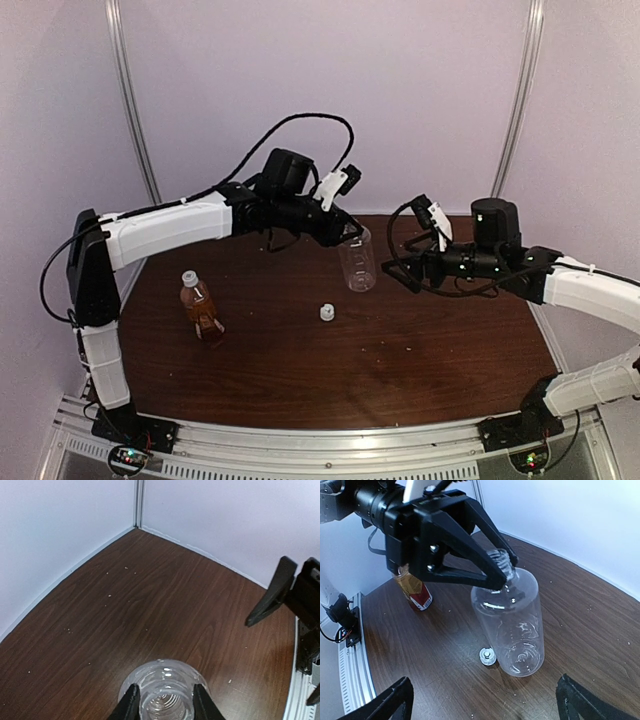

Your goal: Unscrew the bottle caps

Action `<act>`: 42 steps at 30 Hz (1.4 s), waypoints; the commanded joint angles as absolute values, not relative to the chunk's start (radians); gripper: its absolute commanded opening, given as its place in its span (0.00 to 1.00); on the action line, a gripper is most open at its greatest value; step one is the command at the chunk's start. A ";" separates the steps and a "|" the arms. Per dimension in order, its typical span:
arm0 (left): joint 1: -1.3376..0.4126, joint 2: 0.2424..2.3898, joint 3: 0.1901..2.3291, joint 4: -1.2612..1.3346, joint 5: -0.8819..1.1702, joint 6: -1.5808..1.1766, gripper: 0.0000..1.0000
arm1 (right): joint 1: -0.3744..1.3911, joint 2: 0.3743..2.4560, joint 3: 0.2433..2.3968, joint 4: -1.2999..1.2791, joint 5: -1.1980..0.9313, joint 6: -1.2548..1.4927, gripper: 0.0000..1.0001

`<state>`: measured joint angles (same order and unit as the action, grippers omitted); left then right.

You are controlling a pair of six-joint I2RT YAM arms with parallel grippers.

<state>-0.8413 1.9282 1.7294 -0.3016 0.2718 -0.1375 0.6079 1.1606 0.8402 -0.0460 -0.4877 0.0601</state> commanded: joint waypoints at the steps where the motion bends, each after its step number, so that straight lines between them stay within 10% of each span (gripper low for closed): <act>1: -0.833 1.993 1.793 -0.300 0.178 -0.098 0.00 | 0.603 1.137 0.851 -0.059 -0.433 0.080 1.00; 25: -0.831 2.194 1.920 -0.369 0.165 -0.071 0.04 | 0.599 1.111 0.826 -0.087 -0.402 0.071 1.00; 42: -0.830 2.137 1.979 -0.415 0.169 -0.077 0.72 | 0.599 1.094 0.824 -0.102 -0.396 0.074 1.00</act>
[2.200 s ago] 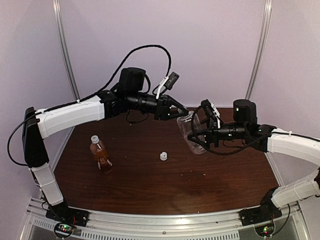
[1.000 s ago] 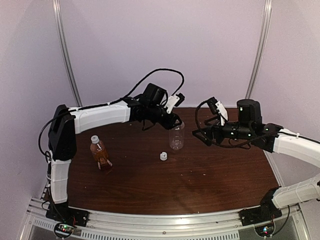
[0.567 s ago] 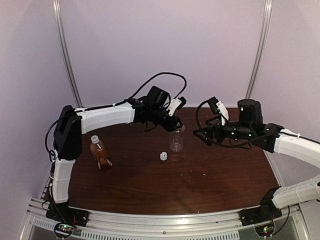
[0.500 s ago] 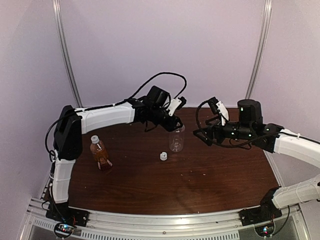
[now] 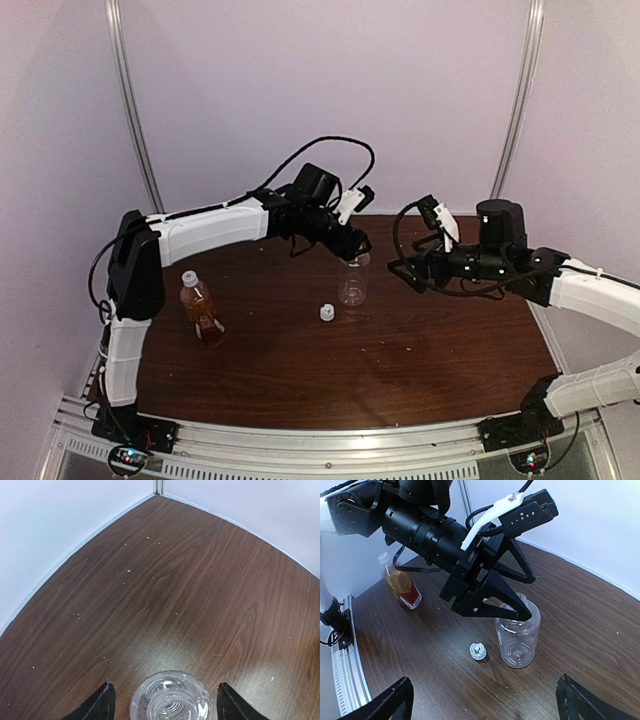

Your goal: Unscrew the bottle caps

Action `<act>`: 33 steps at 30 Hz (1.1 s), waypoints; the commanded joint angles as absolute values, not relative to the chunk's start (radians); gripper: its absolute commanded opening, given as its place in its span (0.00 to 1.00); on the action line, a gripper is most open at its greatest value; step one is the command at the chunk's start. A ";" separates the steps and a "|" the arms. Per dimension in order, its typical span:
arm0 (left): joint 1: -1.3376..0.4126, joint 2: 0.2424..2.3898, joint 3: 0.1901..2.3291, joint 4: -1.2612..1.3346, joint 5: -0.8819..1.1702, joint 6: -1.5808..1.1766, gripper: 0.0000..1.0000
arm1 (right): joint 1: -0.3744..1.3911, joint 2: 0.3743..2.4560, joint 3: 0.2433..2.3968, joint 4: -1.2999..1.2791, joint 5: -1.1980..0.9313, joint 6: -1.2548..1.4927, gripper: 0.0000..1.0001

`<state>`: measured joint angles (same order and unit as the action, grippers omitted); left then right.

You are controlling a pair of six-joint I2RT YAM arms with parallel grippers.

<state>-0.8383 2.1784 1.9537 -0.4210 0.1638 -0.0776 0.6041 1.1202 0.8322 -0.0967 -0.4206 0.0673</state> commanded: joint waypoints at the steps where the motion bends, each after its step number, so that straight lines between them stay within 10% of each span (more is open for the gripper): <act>1: -0.831 2.127 1.976 -0.418 0.170 -0.077 0.75 | 0.599 1.092 0.824 -0.105 -0.393 0.073 1.00; 33: -0.762 1.280 1.257 -0.944 -0.301 -0.297 0.91 | 0.599 1.100 0.824 -0.118 -0.371 0.160 1.00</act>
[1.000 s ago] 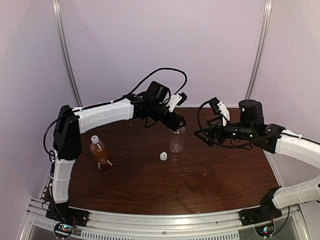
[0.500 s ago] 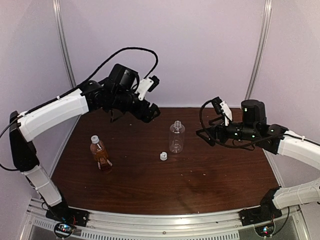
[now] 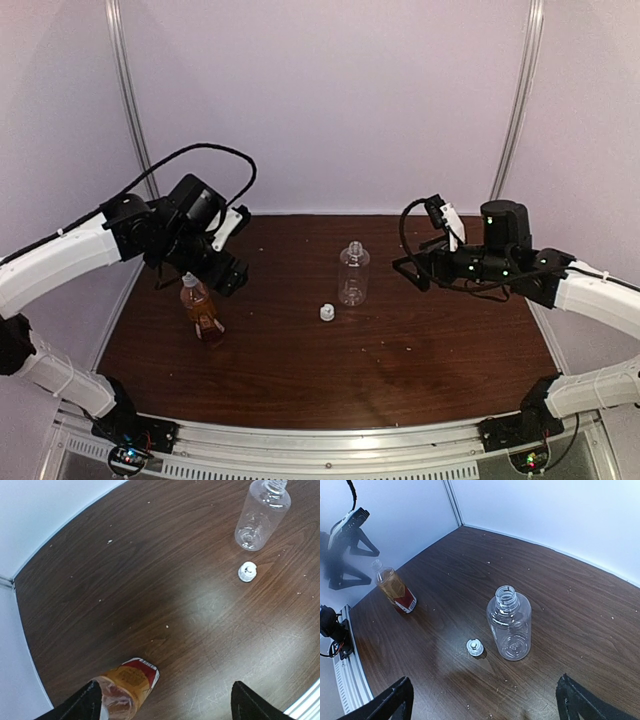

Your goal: Unscrew the bottle caps

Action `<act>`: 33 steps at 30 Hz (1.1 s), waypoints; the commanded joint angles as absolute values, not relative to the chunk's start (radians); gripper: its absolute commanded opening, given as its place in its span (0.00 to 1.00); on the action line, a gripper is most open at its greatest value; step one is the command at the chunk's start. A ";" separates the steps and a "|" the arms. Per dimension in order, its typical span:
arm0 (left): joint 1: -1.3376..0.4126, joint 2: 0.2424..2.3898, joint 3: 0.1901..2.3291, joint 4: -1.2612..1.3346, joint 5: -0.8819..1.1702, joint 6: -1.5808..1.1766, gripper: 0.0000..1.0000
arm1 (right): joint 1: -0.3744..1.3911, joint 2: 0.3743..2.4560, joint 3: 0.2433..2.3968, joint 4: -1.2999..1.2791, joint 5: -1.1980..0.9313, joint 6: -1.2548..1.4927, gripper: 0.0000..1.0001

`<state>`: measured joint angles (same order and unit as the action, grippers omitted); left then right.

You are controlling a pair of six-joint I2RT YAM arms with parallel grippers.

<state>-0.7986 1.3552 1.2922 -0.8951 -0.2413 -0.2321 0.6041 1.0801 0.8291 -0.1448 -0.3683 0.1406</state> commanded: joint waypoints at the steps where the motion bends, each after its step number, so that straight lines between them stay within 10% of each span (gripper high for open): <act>1: -0.746 1.268 1.247 -0.952 -0.303 -0.304 0.90 | 0.599 1.107 0.825 -0.115 -0.379 0.159 1.00; 33: -0.482 1.263 1.072 -0.849 -0.097 -0.215 0.57 | 0.599 1.165 0.833 -0.111 -0.416 0.135 1.00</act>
<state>-0.4995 1.2560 1.0695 -0.9073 -0.1493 -0.2417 0.6041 1.1561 0.8291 -0.1360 -0.4072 0.1349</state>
